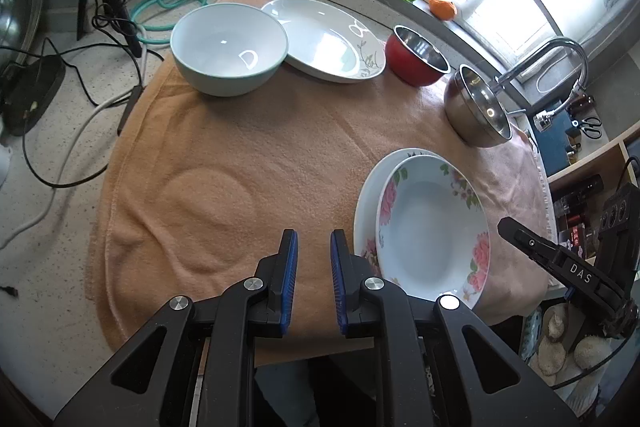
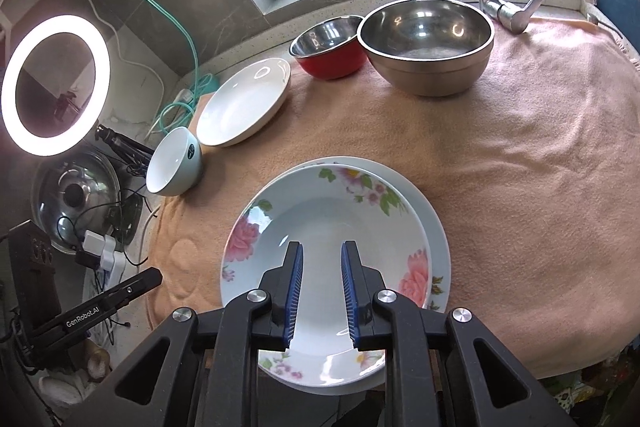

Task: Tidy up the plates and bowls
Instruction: 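Open the grippers and lift them away from the stacked plates, then move both grippers to the rim of the white leaf-pattern plate, then close both grippers on the white leaf-pattern plate rim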

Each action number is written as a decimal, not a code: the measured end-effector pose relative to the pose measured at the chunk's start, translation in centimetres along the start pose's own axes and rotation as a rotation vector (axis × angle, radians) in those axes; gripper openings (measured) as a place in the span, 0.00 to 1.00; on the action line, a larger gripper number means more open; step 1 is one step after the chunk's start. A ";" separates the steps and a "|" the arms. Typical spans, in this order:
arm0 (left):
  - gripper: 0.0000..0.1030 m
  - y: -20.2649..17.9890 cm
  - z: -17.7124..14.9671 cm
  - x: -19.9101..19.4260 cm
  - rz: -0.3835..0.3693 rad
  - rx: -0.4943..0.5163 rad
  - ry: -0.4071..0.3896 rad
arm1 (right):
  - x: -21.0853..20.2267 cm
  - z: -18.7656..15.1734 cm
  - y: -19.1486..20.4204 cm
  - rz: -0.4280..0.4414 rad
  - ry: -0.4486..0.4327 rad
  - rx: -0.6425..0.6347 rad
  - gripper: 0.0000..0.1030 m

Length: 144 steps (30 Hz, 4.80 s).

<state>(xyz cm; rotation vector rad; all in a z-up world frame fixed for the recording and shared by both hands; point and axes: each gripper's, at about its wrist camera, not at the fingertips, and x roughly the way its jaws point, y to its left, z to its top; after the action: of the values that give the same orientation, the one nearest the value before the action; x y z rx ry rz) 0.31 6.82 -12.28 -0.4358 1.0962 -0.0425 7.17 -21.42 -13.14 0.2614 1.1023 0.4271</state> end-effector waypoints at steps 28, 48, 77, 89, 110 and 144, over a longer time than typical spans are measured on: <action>0.13 -1.0 4.1 -3.6 0.016 -0.031 -0.112 | -2.5 3.3 2.7 0.119 -0.029 -0.071 0.25; 0.13 1.4 16.8 0.3 0.022 0.136 -0.076 | -0.1 9.4 4.5 0.136 -0.059 0.080 0.25; 0.13 4.8 26.4 13.1 0.022 0.241 0.122 | 13.4 15.6 6.2 -0.057 0.007 0.129 0.25; 0.13 4.4 26.4 15.2 0.054 0.291 0.150 | 17.0 15.8 5.3 -0.091 0.057 0.153 0.25; 0.13 4.1 26.5 16.6 0.073 0.308 0.167 | 19.6 16.6 5.3 -0.110 0.094 0.141 0.14; 0.13 4.0 26.4 15.2 0.076 0.272 0.143 | 18.2 16.7 6.6 -0.112 0.069 0.088 0.06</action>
<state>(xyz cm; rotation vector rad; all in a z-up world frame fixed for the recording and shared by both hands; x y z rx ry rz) 29.58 15.20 -16.57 -0.1482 1.2269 -0.1559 27.82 -7.12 -17.81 0.2630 1.1988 0.2901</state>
